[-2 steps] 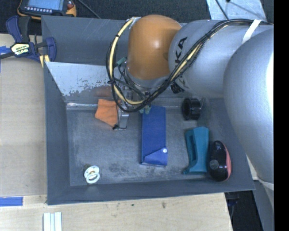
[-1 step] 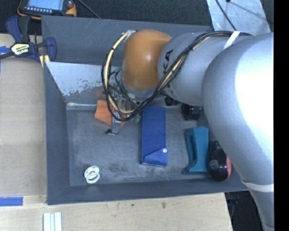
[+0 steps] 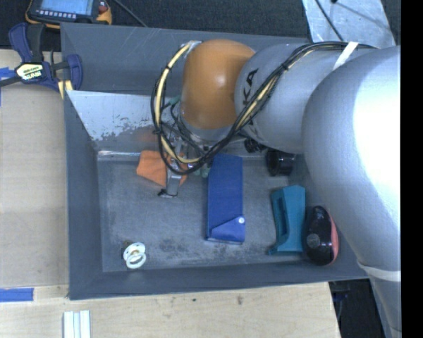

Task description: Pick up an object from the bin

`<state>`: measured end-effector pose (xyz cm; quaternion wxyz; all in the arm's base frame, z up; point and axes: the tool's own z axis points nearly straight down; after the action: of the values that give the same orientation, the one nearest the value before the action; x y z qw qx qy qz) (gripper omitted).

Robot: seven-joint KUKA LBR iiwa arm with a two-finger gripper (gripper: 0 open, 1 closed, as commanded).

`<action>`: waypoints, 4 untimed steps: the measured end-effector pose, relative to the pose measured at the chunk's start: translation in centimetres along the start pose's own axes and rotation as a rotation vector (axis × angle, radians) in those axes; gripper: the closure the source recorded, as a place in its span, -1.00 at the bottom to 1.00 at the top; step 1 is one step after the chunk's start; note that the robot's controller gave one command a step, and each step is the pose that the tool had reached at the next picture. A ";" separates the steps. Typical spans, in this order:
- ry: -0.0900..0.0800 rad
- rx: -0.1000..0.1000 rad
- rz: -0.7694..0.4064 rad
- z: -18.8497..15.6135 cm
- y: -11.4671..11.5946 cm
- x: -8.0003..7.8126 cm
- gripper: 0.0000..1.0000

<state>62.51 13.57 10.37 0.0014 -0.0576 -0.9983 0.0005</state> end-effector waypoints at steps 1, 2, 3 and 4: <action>-0.008 -0.003 -0.006 -5.4 0.0 -0.2 -1.00; -0.007 -0.004 0.222 2.8 -0.4 0.1 -1.00; -0.010 -0.005 0.212 3.1 1.5 -0.2 1.00; -0.010 -0.005 0.212 3.1 1.5 -0.2 1.00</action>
Offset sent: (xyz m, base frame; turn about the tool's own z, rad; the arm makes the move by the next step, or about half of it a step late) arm -0.0042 -0.0042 -0.0337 0.2250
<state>62.82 15.01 7.25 -0.0037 -0.1627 -0.9867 -0.0016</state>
